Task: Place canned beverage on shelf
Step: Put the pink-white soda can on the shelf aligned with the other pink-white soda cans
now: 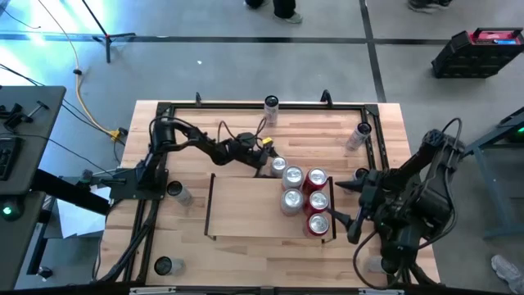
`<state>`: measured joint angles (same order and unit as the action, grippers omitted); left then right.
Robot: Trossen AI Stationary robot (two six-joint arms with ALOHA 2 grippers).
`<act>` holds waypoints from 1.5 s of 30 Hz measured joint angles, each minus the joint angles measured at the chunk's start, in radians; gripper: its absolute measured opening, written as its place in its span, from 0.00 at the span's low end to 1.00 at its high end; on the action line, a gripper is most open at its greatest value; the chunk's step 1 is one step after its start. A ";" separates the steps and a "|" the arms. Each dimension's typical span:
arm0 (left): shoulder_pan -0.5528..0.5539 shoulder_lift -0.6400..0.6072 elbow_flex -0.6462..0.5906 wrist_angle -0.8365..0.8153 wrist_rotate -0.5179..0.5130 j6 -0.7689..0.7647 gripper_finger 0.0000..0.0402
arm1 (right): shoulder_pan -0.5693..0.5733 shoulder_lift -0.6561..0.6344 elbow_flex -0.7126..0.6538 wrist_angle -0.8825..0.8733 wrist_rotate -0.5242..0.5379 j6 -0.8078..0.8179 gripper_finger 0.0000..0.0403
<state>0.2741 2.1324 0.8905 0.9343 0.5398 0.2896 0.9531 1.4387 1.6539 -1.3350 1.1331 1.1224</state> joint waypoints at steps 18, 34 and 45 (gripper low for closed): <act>-0.009 0.062 0.080 -0.015 -0.111 -0.018 0.75 | 0.000 0.015 0.000 -0.016 0.003 -0.001 0.85; 0.013 -0.197 0.078 -0.301 -0.425 -0.023 0.70 | 0.000 0.015 0.000 -0.014 0.004 0.003 0.85; 0.058 -0.336 0.079 -0.410 -0.522 0.001 0.71 | 0.000 0.015 0.000 -0.007 -0.002 0.004 0.85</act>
<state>0.3319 1.7964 0.9691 0.5243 0.0174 0.2910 0.9531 1.4540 1.6535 -1.3418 1.1307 1.1259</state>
